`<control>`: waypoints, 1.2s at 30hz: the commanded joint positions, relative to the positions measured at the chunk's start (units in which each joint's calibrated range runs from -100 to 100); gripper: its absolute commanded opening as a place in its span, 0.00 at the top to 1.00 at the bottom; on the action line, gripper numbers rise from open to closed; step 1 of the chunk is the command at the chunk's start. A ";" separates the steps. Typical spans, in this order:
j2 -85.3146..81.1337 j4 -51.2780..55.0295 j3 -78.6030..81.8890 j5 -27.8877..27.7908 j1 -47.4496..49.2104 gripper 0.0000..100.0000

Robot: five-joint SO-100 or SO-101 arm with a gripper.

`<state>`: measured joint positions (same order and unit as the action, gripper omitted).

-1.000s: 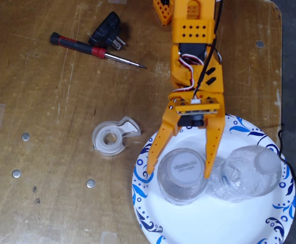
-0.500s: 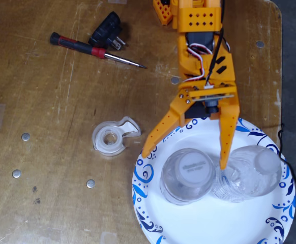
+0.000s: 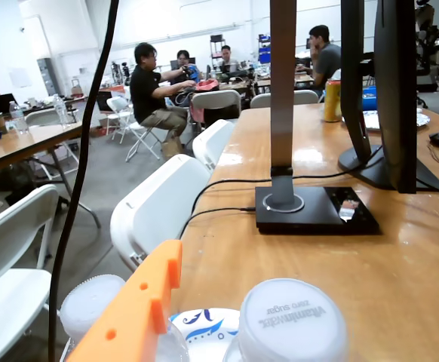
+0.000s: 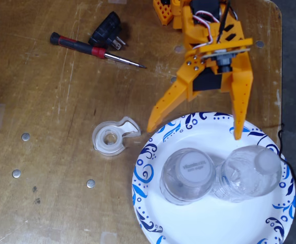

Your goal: Move the bottles to the plate

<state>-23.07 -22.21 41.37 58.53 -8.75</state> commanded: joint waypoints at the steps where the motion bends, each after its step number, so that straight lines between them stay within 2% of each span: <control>1: -5.68 3.07 0.71 0.00 -1.22 0.65; 10: -16.22 5.94 9.53 -0.05 -5.64 0.99; 17: -26.59 5.94 17.28 -0.16 -6.29 0.99; 26: -41.94 5.94 31.07 -0.31 -12.97 0.99; 30: -48.09 6.02 36.74 -3.55 -13.51 0.99; 36: -53.91 6.02 45.75 -3.86 -13.94 0.99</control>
<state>-74.66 -16.34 85.34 54.94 -22.33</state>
